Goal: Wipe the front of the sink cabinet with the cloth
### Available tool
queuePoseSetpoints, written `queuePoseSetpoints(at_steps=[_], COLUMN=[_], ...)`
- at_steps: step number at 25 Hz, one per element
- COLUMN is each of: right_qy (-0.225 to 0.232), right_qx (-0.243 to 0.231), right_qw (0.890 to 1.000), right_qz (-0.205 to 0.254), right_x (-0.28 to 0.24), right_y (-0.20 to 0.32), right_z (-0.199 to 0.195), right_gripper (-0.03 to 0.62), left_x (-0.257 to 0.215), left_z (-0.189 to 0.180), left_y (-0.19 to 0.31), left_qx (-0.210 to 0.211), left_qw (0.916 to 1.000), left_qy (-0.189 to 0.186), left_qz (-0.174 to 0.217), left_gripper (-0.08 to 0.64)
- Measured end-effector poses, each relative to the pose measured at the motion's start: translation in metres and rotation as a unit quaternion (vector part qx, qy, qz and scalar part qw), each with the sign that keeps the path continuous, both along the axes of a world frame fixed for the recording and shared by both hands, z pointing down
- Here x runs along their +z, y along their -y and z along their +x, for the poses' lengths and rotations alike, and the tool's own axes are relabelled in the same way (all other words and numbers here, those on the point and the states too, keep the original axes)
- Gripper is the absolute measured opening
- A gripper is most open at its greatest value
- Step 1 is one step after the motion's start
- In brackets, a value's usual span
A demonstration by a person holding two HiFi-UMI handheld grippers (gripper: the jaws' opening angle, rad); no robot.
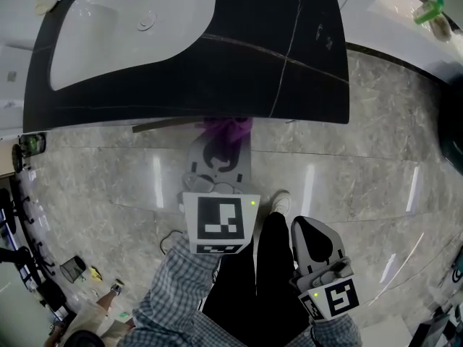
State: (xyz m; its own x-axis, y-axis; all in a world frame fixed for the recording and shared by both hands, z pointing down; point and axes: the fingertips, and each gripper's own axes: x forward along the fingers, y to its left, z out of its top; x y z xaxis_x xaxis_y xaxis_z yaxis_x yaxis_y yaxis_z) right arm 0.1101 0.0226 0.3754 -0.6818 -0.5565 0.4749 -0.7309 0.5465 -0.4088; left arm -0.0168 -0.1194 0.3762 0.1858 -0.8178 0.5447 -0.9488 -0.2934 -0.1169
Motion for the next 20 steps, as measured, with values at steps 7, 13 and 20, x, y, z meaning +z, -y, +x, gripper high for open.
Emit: queuePoseSetpoints(at_steps=[7, 13, 20], right_qy=[0.001, -0.002, -0.002], right_qx=[0.016, 0.033, 0.056], right_qw=[1.000, 0.999, 0.998], right_qz=[-0.001, -0.001, -0.009], right_x=[0.004, 0.007, 0.013], right_y=[0.004, 0.005, 0.006], right_z=[0.020, 0.040, 0.056], right_gripper=[0.017, 0.017, 0.016], left_x=[0.003, 0.006, 0.006], left_z=[0.047, 0.078, 0.108], left_y=[0.008, 0.014, 0.017], left_qx=[0.043, 0.067, 0.102], left_qw=[0.9990, 0.9975, 0.9939], left_qy=[-0.012, -0.018, -0.037], left_qz=[0.006, 0.013, 0.020], left_gripper=[0.054, 0.054, 0.054])
